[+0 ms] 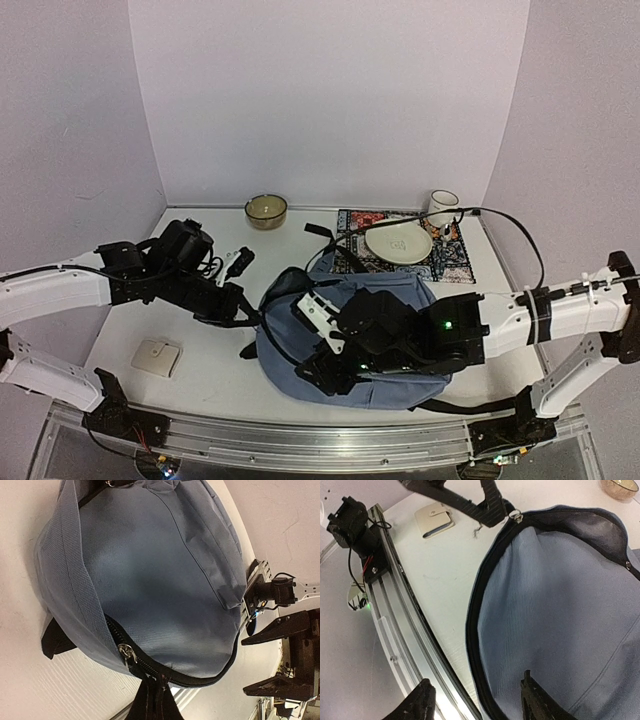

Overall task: Pack the student bag
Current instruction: Hold the largest pocket of the student bag.

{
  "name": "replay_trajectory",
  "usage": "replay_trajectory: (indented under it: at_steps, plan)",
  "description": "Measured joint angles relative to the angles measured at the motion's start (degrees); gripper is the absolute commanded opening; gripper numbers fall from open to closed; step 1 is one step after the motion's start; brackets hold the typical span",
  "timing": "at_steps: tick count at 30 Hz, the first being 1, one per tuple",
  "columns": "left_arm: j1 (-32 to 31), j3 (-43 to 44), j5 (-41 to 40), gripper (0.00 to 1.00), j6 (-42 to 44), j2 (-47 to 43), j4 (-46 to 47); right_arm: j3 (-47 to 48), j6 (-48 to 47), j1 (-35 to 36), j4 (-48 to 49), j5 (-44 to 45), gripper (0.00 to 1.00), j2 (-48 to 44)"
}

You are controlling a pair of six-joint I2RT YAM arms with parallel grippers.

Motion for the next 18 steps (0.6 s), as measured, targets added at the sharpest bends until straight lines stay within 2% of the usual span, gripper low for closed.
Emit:
replay_trajectory:
  at_steps: [8,13,15,18]
  plan:
    - [-5.2,-0.6,1.0,0.0,-3.6,-0.7,1.3,8.5,4.2,0.0,2.7,1.9,0.6,8.9]
    - [-7.6,-0.6,1.3,0.0,-4.4,-0.4,1.5,11.1,5.0,0.0,3.5,3.2,0.53,12.9]
    - [-7.7,-0.5,1.3,0.0,-4.4,-0.4,1.5,11.3,5.2,0.0,3.7,3.5,0.43,14.1]
    - [-7.7,-0.5,1.1,0.0,-4.4,-0.4,1.5,11.3,5.3,0.0,3.5,3.2,0.18,15.0]
